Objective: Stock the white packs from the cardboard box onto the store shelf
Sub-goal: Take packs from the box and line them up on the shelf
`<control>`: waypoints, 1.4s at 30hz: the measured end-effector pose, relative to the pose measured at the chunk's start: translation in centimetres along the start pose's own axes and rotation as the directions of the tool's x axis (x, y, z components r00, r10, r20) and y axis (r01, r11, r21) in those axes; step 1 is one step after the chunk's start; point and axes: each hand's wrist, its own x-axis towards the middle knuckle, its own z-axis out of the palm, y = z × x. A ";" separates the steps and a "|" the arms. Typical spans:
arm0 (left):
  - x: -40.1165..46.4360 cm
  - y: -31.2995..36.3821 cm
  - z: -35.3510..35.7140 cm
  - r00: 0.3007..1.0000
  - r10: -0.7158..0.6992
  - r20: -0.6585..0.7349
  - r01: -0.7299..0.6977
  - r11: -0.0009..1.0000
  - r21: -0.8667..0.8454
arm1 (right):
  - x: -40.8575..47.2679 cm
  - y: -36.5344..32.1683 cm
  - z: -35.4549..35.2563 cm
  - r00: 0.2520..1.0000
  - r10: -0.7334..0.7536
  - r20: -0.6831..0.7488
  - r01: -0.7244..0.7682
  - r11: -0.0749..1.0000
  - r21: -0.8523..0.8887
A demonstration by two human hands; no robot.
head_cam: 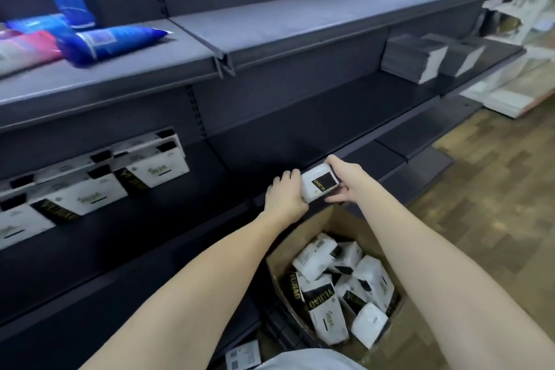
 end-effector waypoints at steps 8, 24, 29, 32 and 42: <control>0.9 -7.0 -8.7 0.974 -0.214 0.070 0.225 0.906 -0.358 | 1.1 -2.8 5.9 0.997 -0.044 0.062 0.050 0.994 -0.092; -10.6 -24.1 -19.9 0.893 -0.438 0.099 0.440 0.811 -0.385 | -5.8 -5.4 26.3 0.697 -0.314 0.645 0.714 0.392 -0.580; -14.9 -28.2 -21.9 0.863 -0.500 0.063 0.493 0.811 -0.315 | -9.6 -4.9 33.2 0.537 -0.326 0.778 0.842 0.259 -0.473; -17.8 -30.7 -23.3 0.855 -0.516 0.050 0.502 0.801 -0.326 | -11.2 -4.1 37.1 0.498 -0.338 0.798 0.867 0.220 -0.447; -28.8 -41.1 -27.0 0.711 -0.673 -0.203 0.639 0.739 -0.213 | -17.7 0.4 50.4 0.448 -0.425 0.787 0.893 0.264 -0.365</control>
